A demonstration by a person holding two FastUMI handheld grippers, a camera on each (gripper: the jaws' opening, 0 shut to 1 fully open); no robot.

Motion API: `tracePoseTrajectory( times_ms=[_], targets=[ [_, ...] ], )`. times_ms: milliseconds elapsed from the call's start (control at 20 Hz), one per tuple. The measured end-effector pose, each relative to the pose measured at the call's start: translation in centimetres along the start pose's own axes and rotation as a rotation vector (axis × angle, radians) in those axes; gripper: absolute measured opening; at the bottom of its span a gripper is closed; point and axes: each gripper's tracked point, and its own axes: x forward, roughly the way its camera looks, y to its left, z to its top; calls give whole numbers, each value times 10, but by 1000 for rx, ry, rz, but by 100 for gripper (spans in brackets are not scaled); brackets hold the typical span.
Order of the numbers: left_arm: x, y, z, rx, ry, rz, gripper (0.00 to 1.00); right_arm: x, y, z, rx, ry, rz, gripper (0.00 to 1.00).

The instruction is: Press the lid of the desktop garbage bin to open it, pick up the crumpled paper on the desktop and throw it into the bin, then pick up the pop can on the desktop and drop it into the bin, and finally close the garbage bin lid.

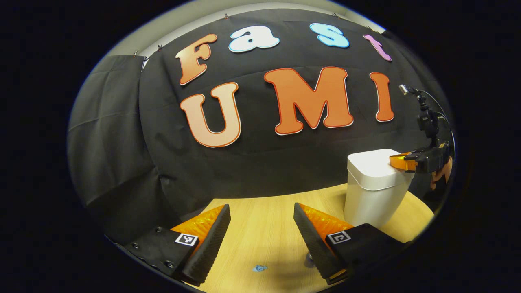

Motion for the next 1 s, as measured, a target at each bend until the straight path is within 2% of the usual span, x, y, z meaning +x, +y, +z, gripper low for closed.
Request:
tracePoseTrajectory(
  times_ms=[150,350,700,1000],
  targets=[
    [3,1,-2,-14,-2,-13,99,-2,1,6,-4,-11,7,1],
    [6,13,-5,-33,-9,-30,99,-10,1,11,-47,1,-26,1],
    [26,38,-19,-75,4,-95,99,-40,12,45,-29,-80,-92,1],
    [40,59,-37,-107,37,-143,99,-59,33,44,-33,-72,-117,1]
  ],
)
